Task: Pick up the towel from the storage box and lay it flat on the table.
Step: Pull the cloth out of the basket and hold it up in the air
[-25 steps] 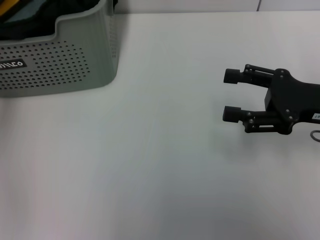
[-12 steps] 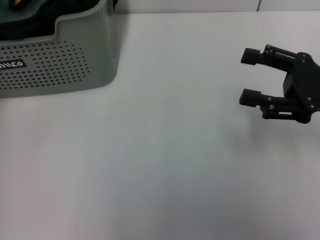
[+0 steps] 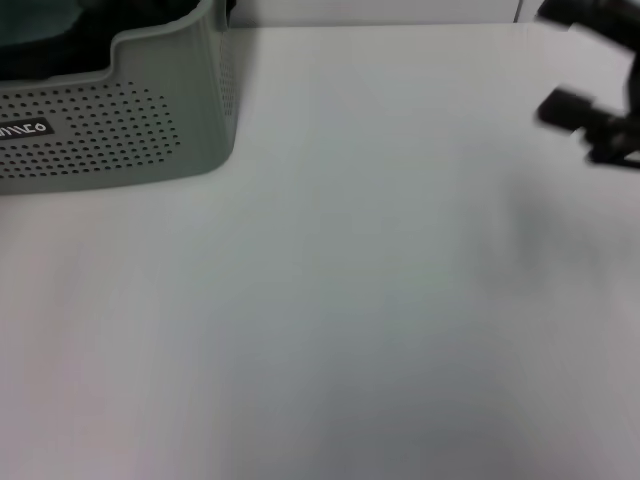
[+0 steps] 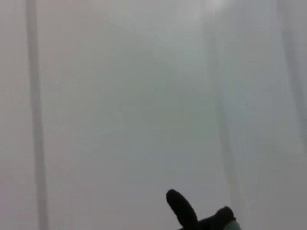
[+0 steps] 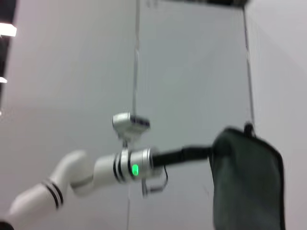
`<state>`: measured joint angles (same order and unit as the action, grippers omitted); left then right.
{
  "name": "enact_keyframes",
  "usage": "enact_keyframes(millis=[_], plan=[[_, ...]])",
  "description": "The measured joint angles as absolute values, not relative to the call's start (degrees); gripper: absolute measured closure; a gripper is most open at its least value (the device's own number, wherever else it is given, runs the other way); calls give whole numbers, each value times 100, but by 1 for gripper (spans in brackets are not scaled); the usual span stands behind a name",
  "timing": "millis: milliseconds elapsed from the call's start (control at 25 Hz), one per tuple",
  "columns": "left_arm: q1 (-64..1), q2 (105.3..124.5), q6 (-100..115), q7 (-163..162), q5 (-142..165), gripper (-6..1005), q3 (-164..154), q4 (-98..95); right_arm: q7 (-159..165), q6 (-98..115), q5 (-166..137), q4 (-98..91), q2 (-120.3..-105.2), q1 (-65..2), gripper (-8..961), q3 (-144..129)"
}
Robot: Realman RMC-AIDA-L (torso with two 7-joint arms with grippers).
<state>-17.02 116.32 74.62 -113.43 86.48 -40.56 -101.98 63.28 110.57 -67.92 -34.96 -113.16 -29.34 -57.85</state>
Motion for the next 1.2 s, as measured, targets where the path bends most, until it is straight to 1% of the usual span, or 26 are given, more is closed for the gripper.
enact_keyframes(millis=[80, 160, 240, 320, 400, 480, 640, 760, 880, 1000, 1160, 1200], plan=[[-1707, 11648, 8039, -11116, 8227, 935, -3857, -10191, 6367, 11278, -6622, -3505, -11244, -3008, 119, -5770], [-1716, 11649, 8330, -11022, 8047, 935, -3776, -10188, 6514, 11598, -6482, -3521, -11128, -3094, 126, -5710], [-1732, 11634, 9108, -10851, 7567, 935, -3619, -10184, 6741, 11882, -6450, -3543, -11022, -3165, 132, -5616], [-1732, 11625, 9430, -10821, 7396, 934, -3585, -10182, 6874, 12060, -6440, -3548, -10951, -3207, 139, -5573], [-1742, 11619, 9794, -10806, 7298, 934, -3583, -10181, 6973, 12194, -6434, -3549, -10914, -3239, 146, -5567], [-1786, 11618, 10227, -10794, 7260, 934, -3601, -10170, 7035, 12266, -6430, -3550, -10912, -3268, 153, -5567], [-1900, 11646, 11087, -10733, 7214, 933, -3701, -10090, 7067, 12264, -6459, -3549, -10992, -3396, 167, -5576], [-1913, 11656, 11231, -10687, 7213, 933, -3930, -10057, 7077, 12115, -6472, -3493, -11021, -3564, 177, -5620], [-1947, 11711, 11232, -10626, 7201, 932, -4096, -10013, 7097, 11799, -6551, -3394, -11069, -3793, 187, -5794], [-2028, 11800, 11233, -10594, 7208, 932, -4131, -10002, 7101, 11546, -6769, -3315, -11191, -4058, 197, -5971], [-2100, 11893, 11223, -10549, 7258, 931, -4143, -9992, 7126, 11491, -7115, -3268, -11431, -4286, 211, -6018], [-2102, 11896, 11223, -10547, 7258, 931, -4144, -9992, 7131, 11486, -7159, -3267, -11460, -4306, 214, -6018]])
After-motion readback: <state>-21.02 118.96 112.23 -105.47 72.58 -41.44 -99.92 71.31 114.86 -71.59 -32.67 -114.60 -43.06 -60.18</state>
